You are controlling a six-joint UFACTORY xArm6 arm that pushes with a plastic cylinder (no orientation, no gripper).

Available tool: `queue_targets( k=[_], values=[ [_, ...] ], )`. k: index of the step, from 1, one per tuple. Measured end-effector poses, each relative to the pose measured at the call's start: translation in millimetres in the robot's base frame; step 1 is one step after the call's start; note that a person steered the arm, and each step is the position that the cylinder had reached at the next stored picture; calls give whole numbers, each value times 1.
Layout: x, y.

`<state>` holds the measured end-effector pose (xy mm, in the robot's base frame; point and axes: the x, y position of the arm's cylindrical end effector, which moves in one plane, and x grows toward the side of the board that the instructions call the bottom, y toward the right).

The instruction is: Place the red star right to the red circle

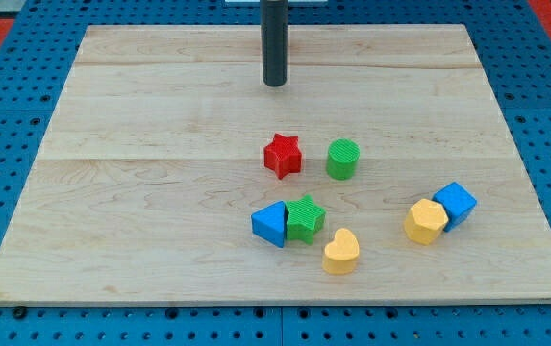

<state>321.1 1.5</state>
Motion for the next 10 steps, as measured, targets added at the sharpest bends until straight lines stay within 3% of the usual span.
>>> queue_targets(
  k=[3, 4, 5, 6, 7, 8, 9, 10],
  values=[
    [97, 42],
    [130, 43],
    [155, 6],
    [147, -45],
    [106, -87],
    [37, -93],
    [19, -73],
    [42, -77]
  ],
)
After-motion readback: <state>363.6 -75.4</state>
